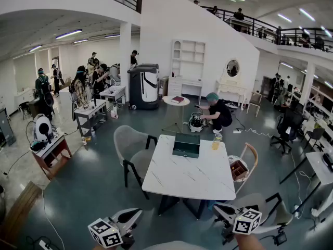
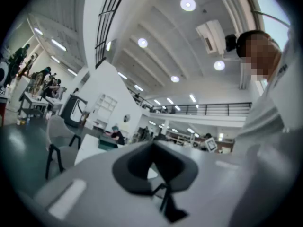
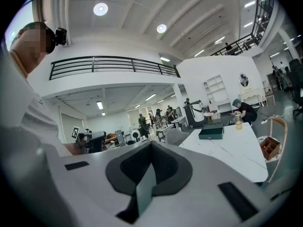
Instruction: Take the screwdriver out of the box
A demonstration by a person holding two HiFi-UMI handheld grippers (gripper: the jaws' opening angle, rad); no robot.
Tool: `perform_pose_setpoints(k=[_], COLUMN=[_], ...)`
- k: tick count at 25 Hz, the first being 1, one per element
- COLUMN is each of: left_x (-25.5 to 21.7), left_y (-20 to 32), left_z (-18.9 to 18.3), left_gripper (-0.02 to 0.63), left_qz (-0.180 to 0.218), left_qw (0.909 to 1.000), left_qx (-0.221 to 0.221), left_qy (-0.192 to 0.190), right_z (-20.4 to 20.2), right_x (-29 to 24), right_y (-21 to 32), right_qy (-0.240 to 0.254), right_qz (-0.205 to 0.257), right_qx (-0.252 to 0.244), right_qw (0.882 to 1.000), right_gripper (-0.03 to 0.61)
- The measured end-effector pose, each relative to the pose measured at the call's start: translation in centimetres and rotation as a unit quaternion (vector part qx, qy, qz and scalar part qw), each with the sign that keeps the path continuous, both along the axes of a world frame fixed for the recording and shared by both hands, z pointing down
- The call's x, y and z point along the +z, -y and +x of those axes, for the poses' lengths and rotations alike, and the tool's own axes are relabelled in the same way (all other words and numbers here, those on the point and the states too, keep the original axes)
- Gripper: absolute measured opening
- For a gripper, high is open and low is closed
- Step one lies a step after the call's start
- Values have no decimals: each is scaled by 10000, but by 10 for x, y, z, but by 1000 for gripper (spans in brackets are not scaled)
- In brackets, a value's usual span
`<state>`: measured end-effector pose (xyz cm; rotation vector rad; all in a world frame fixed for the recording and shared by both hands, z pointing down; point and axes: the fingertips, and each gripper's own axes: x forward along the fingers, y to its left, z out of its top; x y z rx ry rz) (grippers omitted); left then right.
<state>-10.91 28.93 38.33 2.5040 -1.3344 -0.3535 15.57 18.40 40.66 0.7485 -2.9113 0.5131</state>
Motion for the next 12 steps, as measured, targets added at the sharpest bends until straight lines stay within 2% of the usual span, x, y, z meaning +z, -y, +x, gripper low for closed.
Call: perform_pose_setpoints(k=[12], left_x=[-3], left_y=[4], left_z=[-2], left_gripper=[-2], left_qz=[-43], left_qw=[10000], left_qx=[29], left_qy=[-7], right_z=[-5], right_x=[0], right_y=[4], right_qy=[13], right_qz=[-48], right_qx=[-61], right_qw=[10000], right_gripper=[8])
